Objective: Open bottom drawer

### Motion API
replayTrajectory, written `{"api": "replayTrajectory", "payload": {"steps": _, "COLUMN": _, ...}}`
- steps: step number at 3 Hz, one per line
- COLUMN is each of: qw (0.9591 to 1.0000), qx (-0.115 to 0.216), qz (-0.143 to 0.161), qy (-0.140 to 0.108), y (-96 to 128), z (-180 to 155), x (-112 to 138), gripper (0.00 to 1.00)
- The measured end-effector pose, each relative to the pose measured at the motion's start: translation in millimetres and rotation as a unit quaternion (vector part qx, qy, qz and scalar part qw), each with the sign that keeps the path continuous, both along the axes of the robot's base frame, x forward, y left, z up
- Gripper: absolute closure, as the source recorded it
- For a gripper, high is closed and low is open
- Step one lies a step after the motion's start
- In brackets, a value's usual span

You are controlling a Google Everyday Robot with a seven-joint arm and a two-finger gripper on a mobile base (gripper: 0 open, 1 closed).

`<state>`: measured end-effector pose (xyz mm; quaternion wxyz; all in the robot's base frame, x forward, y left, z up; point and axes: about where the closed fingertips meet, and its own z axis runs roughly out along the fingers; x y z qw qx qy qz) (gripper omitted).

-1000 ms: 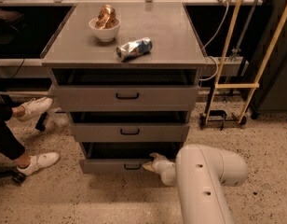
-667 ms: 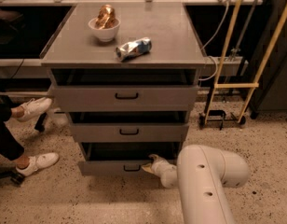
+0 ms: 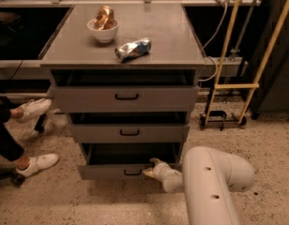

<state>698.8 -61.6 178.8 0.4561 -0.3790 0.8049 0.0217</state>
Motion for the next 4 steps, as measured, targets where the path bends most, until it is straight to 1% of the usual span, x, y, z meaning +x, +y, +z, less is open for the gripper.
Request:
{"api": "replayTrajectory", "payload": {"steps": 2, "qw": 1.0000, "qx": 0.000, "qz": 0.000, "qy": 0.000, "y": 0.7, "z": 13.9, "x": -0.1, "gripper": 1.00}}
{"api": "replayTrajectory", "payload": {"steps": 3, "qw": 1.0000, "qx": 0.000, "qz": 0.000, "qy": 0.000, "y": 0.7, "z": 13.9, "x": -0.2, "gripper": 1.00}}
{"api": "replayTrajectory", "payload": {"steps": 4, "qw": 0.9999, "qx": -0.004, "qz": 0.012, "qy": -0.001, "y": 1.7, "z": 7.8, "x": -5.0, "gripper": 1.00}}
